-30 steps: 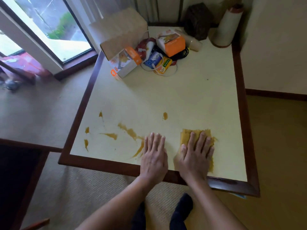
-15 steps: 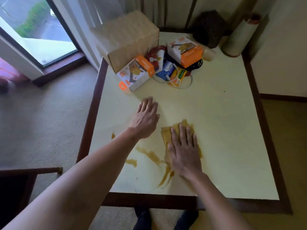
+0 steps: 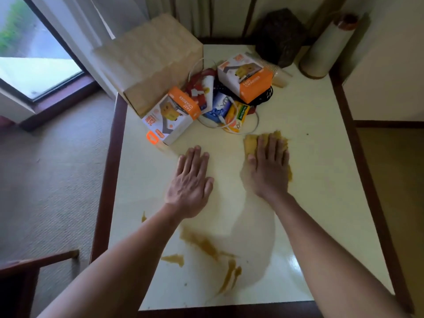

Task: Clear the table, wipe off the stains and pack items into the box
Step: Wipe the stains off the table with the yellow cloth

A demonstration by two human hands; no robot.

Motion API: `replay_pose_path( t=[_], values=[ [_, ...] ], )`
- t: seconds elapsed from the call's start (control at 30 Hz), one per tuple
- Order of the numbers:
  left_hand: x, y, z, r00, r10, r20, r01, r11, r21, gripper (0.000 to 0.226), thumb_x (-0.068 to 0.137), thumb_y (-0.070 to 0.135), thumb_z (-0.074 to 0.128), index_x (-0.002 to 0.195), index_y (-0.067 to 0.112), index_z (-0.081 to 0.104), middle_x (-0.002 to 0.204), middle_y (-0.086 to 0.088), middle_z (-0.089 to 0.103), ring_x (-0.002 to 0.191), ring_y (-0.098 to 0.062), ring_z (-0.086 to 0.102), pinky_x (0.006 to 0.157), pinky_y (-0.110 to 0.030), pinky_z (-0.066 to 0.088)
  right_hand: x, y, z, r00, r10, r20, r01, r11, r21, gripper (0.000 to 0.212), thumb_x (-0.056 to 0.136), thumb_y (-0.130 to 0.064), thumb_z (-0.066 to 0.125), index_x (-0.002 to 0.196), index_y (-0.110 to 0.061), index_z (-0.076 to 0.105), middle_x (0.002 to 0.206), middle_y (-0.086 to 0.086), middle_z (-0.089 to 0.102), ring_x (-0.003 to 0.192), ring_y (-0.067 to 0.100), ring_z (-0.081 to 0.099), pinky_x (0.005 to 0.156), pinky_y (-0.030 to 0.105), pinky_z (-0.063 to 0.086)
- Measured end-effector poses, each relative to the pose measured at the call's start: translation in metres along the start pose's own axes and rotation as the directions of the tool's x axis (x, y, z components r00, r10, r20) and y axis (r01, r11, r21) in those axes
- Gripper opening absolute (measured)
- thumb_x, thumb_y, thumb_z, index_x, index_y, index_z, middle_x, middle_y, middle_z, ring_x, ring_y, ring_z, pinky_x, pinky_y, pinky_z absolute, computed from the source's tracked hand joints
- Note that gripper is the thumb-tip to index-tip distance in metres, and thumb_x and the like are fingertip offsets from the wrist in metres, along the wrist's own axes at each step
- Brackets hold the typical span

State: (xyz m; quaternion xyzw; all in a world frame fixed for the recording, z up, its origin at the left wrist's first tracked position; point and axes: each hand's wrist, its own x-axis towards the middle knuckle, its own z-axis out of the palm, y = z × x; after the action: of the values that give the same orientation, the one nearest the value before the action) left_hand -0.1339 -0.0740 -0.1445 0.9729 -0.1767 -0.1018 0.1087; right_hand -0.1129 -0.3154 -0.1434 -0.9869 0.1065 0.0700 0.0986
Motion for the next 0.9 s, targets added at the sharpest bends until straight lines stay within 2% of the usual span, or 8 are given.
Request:
replay_pose_path(
  t=[0.1, 0.2, 0.33, 0.43, 0.57, 0.73, 0.8, 0.9],
  values=[
    [0.001, 0.0, -0.002, 1.0, -0.002, 0.001, 0.002, 1.0, 0.007, 0.07, 0.108, 0.054, 0.015, 0.165, 0.018, -0.006, 0.171, -0.009, -0.019, 0.157, -0.022, -0.024, 0.129, -0.046, -0.008, -0.056, -0.019, 0.008, 0.986, -0.161, 0.032, 0.161, 0.987, -0.01, 0.067, 0.106, -0.048, 0.021, 0.163, -0.017, 0.008, 0.17, 0.014, 0.001, 0.157, 0.035, -0.004, 0.126, 0.052, -0.001],
    [0.0, 0.0, -0.001, 1.0, -0.01, -0.006, 0.01, 1.0, 0.019, 0.07, 0.108, 0.052, 0.018, 0.166, 0.017, -0.001, 0.172, -0.009, -0.014, 0.158, -0.023, -0.02, 0.129, -0.046, -0.006, -0.064, 0.008, 0.005, 0.972, -0.225, 0.064, 0.226, 0.974, -0.013, 0.067, 0.105, -0.048, 0.026, 0.163, -0.02, 0.011, 0.171, 0.012, 0.004, 0.157, 0.033, 0.0, 0.126, 0.052, 0.004],
    [0.003, 0.001, 0.0, 1.0, -0.019, -0.014, 0.019, 1.0, -0.018, 0.07, 0.108, 0.049, 0.024, 0.166, 0.017, 0.002, 0.173, -0.008, -0.011, 0.159, -0.022, -0.018, 0.13, -0.047, -0.005, 0.009, 0.058, -0.008, 0.999, -0.054, -0.001, 0.054, 0.997, -0.047, 0.067, 0.104, -0.048, 0.023, 0.162, -0.016, 0.016, 0.168, 0.018, 0.014, 0.155, 0.04, 0.011, 0.124, 0.057, 0.014],
    [0.004, 0.001, 0.002, 1.0, -0.021, -0.01, 0.021, 0.999, -0.028, 0.07, 0.107, 0.049, 0.023, 0.166, 0.018, 0.002, 0.173, -0.008, -0.012, 0.158, -0.021, -0.019, 0.13, -0.047, -0.004, 0.032, 0.048, -0.007, 0.998, 0.061, -0.017, -0.061, 0.998, 0.0, 0.065, 0.106, -0.046, 0.019, 0.163, -0.016, 0.01, 0.17, 0.017, 0.007, 0.156, 0.039, 0.004, 0.124, 0.058, 0.008],
    [0.006, -0.001, 0.004, 1.0, -0.009, -0.01, 0.009, 1.0, -0.01, 0.068, 0.109, 0.05, 0.021, 0.166, 0.018, 0.001, 0.173, -0.008, -0.012, 0.158, -0.022, -0.02, 0.13, -0.048, -0.003, -0.034, -0.005, 0.01, 0.99, -0.136, 0.017, 0.136, 0.991, 0.006, 0.067, 0.104, -0.046, 0.023, 0.162, -0.015, 0.014, 0.17, 0.016, 0.007, 0.156, 0.038, 0.002, 0.125, 0.056, 0.006],
    [0.006, -0.002, 0.004, 1.0, -0.004, 0.005, 0.004, 1.0, -0.01, 0.068, 0.109, 0.05, 0.021, 0.166, 0.017, 0.005, 0.173, -0.01, -0.01, 0.159, -0.024, -0.017, 0.129, -0.048, -0.003, -0.16, -0.025, 0.025, 0.919, -0.364, 0.155, 0.368, 0.93, 0.002, 0.065, 0.105, -0.048, 0.023, 0.163, -0.023, 0.007, 0.171, 0.009, -0.003, 0.157, 0.031, -0.009, 0.126, 0.055, 0.004],
    [0.008, -0.001, 0.001, 1.0, -0.001, 0.026, 0.002, 1.0, -0.03, 0.068, 0.109, 0.049, 0.022, 0.166, 0.016, 0.005, 0.173, -0.011, -0.01, 0.159, -0.025, -0.016, 0.129, -0.047, -0.005, -0.187, -0.005, 0.027, 0.906, -0.386, 0.173, 0.395, 0.918, -0.019, 0.065, 0.106, -0.049, 0.023, 0.163, -0.024, 0.008, 0.171, 0.007, -0.003, 0.157, 0.029, -0.01, 0.126, 0.055, 0.007],
    [0.005, -0.001, -0.01, 0.999, -0.001, 0.05, 0.005, 0.997, -0.082, 0.066, 0.109, 0.045, 0.028, 0.165, 0.014, 0.012, 0.173, -0.014, -0.004, 0.16, -0.027, -0.011, 0.13, -0.044, -0.005, -0.2, 0.016, 0.027, 0.931, -0.334, 0.147, 0.344, 0.938, -0.045, 0.066, 0.105, -0.05, 0.024, 0.163, -0.024, 0.006, 0.171, 0.006, -0.002, 0.157, 0.028, -0.008, 0.126, 0.055, 0.007]
  ],
)
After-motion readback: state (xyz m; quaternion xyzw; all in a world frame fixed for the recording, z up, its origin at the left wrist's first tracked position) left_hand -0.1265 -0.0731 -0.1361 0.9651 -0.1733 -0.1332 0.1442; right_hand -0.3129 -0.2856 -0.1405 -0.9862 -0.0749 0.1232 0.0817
